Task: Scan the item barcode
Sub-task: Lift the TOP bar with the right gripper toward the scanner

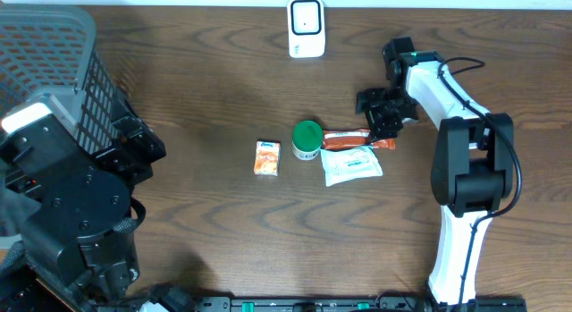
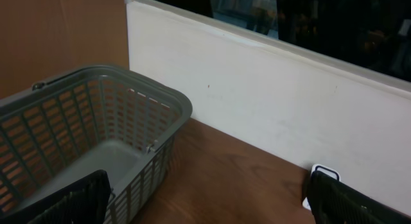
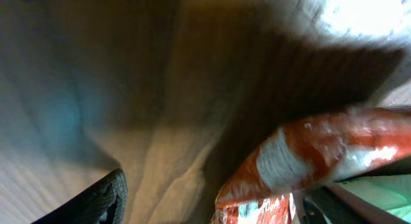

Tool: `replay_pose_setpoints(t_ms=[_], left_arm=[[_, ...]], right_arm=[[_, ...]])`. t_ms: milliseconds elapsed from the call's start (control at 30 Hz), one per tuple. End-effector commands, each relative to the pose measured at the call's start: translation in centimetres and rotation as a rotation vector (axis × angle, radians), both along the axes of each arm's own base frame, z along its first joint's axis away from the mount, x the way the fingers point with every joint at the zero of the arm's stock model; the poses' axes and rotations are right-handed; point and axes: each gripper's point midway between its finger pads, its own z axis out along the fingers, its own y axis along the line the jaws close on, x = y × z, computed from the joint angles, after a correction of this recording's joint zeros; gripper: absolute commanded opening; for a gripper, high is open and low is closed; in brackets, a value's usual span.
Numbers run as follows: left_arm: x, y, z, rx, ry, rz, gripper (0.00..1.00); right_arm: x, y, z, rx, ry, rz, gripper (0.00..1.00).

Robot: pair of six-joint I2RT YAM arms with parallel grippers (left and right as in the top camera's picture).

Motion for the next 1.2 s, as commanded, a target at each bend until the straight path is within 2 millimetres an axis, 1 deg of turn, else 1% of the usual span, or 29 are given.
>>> replay_pose_setpoints(t_ms=[0,33,167,267,367,467,500,600,700,800,900,1067,1167], left_arm=[[-0.1,0.4,0.1,0.008,-0.004,0.026,0.98],[-0.1,0.4,0.1,0.008,-0.004,0.026,0.98],[-0.1,0.4,0.1,0.008,-0.004,0.026,0.98],[-0.1,0.4,0.1,0.008,-0.004,0.026,0.98],[-0.1,0.4,0.1,0.008,-0.004,0.026,0.98],[0.0,0.4,0.1,0.008,-0.004,0.026,0.98],[-0.1,0.4,0.1,0.008,-0.004,0.027,0.98],[-0.1,0.4,0.1,0.008,-0.004,0.026,0.98],[0.0,0.4,0.1,0.008,-0.004,0.026,0.98],[-0.1,0.4,0.1,0.008,-0.004,0.026,0.98],[-0.1,0.4,0.1,0.008,-0.004,0.026,0.98],[0.0,0.4,0.1,0.008,-0.004,0.026,0.98],[-0.1,0.4,0.1,0.008,-0.004,0.026,0.98]], right_arm=[[-1.1,0.4,-1.8,0.001,0.071,-0.016,0.72],[-1.4,0.3,-1.9,-0.002,0.085,-0.016,0.69],[-2.2,-0.1,-2.1,-0.022,0.119,-0.015,0.5],[-2.1,-0.3,-2.1,-0.021,0.11,0.008,0.35],[-2.0,-0.5,-2.0,-0.016,0.092,0.045,0.12],[-1.6,-0.3,-1.7,-0.008,0.063,0.093,0.07],[-1.3,-0.3,-1.5,-0.005,0.048,0.113,0.02],[-0.2,-0.2,-0.3,0.003,-0.018,0.188,0.02],[1.1,0.1,1.8,0.013,-0.11,0.271,0.01],[2.2,0.4,4.5,0.024,-0.228,0.362,0.01],[3.4,0.8,7.7,0.024,-0.378,0.484,0.01],[5.2,2.7,14.0,0.061,-0.679,0.704,0.02],[5.8,3.4,17.1,0.053,-0.82,0.797,0.01]])
